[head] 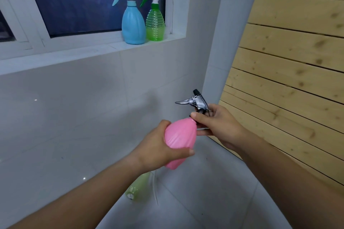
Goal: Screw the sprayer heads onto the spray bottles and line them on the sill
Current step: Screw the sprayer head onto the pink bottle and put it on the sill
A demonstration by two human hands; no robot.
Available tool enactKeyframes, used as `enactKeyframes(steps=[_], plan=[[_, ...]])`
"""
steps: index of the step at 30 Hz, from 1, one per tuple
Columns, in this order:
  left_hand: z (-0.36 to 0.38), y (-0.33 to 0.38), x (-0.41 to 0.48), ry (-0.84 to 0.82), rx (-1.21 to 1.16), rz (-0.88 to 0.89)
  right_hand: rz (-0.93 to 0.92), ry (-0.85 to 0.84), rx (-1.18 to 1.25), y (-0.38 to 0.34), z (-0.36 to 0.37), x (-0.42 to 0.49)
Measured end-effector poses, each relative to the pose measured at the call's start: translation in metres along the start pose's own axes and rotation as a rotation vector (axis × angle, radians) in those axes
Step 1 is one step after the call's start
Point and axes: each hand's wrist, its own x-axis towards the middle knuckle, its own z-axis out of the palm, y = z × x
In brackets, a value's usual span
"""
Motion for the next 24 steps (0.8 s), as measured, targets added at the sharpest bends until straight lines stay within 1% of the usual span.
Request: enactKeyframes(steps=[5,8,10,15,17,19,21,23,24], plan=[[0.009,0.005,-0.002,-0.027,-0.114,-0.025,0.022,0.075,0.015,-0.004,0.005,0.002],[0.007,0.004,0.001,-0.126,-0.231,-0.099,0.02,0.12,0.041,-0.002,0.005,0.003],[0.006,0.003,0.002,-0.15,-0.264,-0.145,0.018,0.131,0.064,0.001,0.007,0.004],[0.013,0.005,0.001,-0.014,-0.22,-0.185,0.037,0.109,0.154,0.003,0.015,0.005],[0.017,0.005,-0.001,-0.003,-0.222,-0.185,0.045,0.104,0.179,0.001,0.016,0.004],[0.02,0.006,-0.001,-0.008,-0.164,-0.172,0.046,0.117,0.155,0.001,0.016,0.003],[0.023,0.008,0.0,0.027,-0.1,-0.132,0.054,0.132,0.132,0.003,0.016,0.003],[0.023,0.006,0.003,0.059,-0.072,-0.102,0.071,0.138,0.128,0.005,0.015,0.003],[0.023,0.006,0.003,0.047,-0.083,-0.113,0.077,0.143,0.132,0.006,0.014,0.003]])
